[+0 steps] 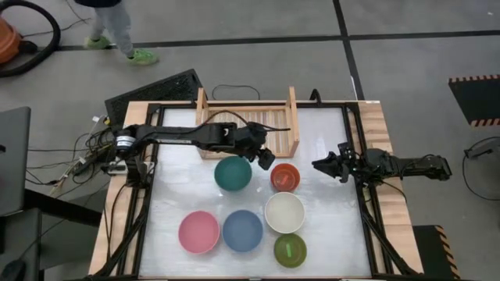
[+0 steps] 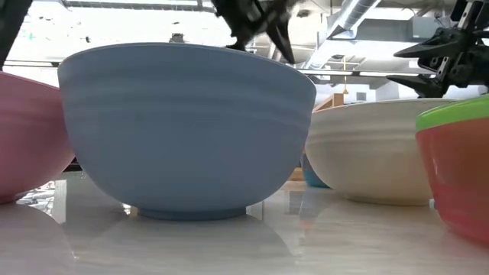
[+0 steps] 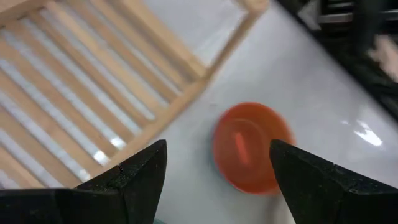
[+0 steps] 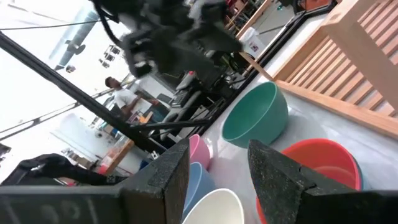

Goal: Place and stack bowls onto a shelf
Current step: Stack the colored bowls by size on the shelf

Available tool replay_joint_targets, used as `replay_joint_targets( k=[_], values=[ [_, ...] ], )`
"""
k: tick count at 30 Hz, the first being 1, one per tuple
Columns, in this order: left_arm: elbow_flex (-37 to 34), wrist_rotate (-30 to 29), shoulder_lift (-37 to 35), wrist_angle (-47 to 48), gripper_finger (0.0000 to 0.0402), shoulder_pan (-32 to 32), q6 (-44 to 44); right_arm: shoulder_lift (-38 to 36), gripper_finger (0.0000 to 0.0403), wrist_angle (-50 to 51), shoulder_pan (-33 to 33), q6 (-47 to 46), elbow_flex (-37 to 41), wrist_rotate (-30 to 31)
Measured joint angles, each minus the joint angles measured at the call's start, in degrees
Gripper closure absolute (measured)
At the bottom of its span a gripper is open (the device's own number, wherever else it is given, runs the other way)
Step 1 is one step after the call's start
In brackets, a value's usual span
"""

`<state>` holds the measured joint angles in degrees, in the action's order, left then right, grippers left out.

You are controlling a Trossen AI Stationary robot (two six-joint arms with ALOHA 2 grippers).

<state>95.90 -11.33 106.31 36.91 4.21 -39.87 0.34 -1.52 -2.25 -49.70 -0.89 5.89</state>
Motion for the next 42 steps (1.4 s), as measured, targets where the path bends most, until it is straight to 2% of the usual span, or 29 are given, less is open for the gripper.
replay_joint_targets(
  k=[9,16,22,29,31,36,42],
  values=[
    [-0.06,-1.13,7.65,-0.44,0.0135,-0.37,4.03,0.02,0.0214,1.01,0.01,-1.34,-0.07,0.00],
    [-0.08,-4.11,10.45,-2.93,0.0155,-1.30,9.59,0.01,0.0214,1.09,0.01,-1.45,-0.07,0.00],
    [-0.07,1.50,11.05,-12.10,0.0168,-1.82,20.23,0.02,0.0214,1.11,0.01,-1.45,-0.07,0.02],
    [-0.07,0.84,11.07,-13.74,0.0168,-1.92,27.00,0.02,0.0214,1.11,0.01,-1.26,-0.04,0.03],
    [-0.07,1.62,11.07,-14.24,0.0168,-1.88,27.90,0.02,0.0214,1.11,0.01,-1.03,-0.04,0.04],
    [-0.11,-1.23,12.06,-14.24,0.0168,-2.17,29.09,0.01,0.0214,1.14,0.01,-0.84,-0.01,0.04],
    [-0.20,-0.74,13.97,-13.72,0.0168,-2.18,25.75,0.00,0.0214,1.16,0.01,-0.84,0.00,0.07]
  ],
)
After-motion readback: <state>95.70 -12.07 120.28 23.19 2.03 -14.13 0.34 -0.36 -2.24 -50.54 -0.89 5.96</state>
